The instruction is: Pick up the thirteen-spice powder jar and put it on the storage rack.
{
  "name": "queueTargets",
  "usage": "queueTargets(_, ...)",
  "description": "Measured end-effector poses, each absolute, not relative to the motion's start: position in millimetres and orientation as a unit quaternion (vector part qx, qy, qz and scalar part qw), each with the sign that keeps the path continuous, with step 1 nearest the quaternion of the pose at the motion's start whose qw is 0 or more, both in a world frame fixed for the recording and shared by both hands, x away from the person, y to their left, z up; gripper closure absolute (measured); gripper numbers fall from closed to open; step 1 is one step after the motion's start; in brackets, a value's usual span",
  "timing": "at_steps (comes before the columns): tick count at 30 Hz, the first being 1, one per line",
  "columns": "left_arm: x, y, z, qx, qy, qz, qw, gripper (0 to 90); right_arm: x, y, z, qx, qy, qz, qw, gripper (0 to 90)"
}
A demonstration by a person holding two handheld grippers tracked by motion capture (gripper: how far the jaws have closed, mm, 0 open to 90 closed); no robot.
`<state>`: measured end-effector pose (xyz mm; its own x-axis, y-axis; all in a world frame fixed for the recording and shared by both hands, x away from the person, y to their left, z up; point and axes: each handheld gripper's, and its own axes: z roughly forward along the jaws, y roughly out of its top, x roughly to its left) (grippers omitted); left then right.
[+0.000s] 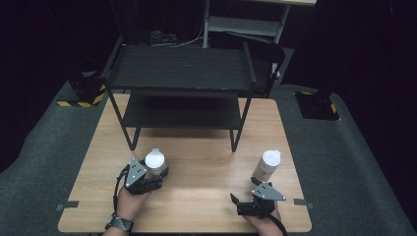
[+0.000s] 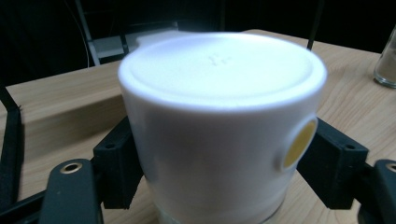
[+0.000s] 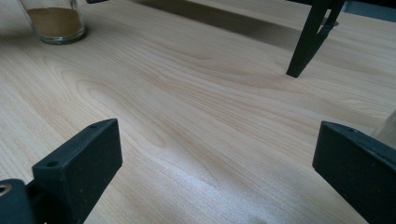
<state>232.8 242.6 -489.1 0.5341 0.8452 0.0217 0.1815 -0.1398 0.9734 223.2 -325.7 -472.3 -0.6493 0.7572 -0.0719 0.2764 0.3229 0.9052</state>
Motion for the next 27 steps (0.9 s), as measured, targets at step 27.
queueTargets(27,224,245,-483,0.675,0.368,0.313,0.557,30.5,221,-324,-472,0.332,0.775,0.473,0.257,1.3)
